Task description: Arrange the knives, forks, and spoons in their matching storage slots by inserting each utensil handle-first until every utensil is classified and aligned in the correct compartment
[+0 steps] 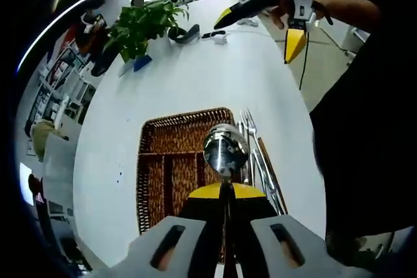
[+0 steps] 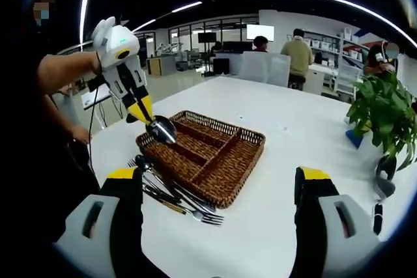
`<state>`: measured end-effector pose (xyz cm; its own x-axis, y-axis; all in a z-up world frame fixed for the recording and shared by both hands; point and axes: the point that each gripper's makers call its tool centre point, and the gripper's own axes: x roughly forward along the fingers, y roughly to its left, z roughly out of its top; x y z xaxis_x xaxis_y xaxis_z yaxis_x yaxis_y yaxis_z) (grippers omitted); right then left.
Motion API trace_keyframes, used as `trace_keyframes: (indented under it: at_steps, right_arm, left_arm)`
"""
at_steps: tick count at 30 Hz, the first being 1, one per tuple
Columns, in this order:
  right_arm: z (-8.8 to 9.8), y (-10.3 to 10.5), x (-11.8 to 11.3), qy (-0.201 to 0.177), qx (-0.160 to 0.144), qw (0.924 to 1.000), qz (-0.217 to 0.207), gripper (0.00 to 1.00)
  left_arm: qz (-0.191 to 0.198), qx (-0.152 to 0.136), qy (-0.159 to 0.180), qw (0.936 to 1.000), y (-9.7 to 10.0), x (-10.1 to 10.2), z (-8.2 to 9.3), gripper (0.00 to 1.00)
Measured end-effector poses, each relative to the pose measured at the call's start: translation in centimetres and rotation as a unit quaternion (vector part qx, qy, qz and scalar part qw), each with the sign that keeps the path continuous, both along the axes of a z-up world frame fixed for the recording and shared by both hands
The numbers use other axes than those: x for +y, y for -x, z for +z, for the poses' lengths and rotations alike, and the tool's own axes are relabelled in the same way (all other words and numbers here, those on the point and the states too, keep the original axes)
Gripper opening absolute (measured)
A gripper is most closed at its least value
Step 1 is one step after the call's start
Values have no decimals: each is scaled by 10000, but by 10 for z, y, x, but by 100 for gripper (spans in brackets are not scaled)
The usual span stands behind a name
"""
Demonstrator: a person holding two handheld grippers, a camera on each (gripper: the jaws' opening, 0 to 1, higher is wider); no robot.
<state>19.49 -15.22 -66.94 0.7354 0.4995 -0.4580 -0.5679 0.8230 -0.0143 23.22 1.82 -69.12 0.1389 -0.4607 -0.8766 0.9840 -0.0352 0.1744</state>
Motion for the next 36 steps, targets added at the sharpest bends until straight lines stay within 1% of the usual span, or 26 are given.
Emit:
trace_keyframes:
  at_steps: [3,6,10,15,16,18,20,24,27,31,36]
  right_arm:
    - [-1,0,1,-37,71,10000,-5,100]
    - [4,0,0,-28,-5,10000,-1,100]
    - [5,0,-3,1,30,10000,-23,100]
    - [5,1,-3,-31,58,10000,-62,100]
    - [5,1,-2,-31,63,10000,-59,100]
    - [6,2,0,-22,62,10000,-50,100]
    - [6,2,2,-9,64,10000,-25,100]
    - [8,1,2,-41,42,10000,-60,100]
    - [10,1,2,-56,10,9999,-94,100]
    - [8,3,3,-57,16,9999,-109,100]
    - [9,4,2,-82,5,9999,-138,100]
  left_arm:
    - [31,-3,65,10000,-7,-1,4,1]
    - [67,-23,105,9999,-14,0,8,1]
    - [39,-66,89,9999,-22,1,10,1]
    - [-117,-240,-8,9996,-35,4,9,1]
    - [-134,-246,-7,9996,-37,5,9,1]
    - [-129,-187,107,9997,-42,3,12,1]
    - [-125,-189,126,9997,-47,4,14,1]
    - [-127,-225,61,9996,-60,6,16,1]
    - [-101,-229,93,9996,-69,7,19,1]
    - [-167,-380,91,9991,-86,9,19,1]
    - [-166,-410,97,9990,-101,9,19,1]
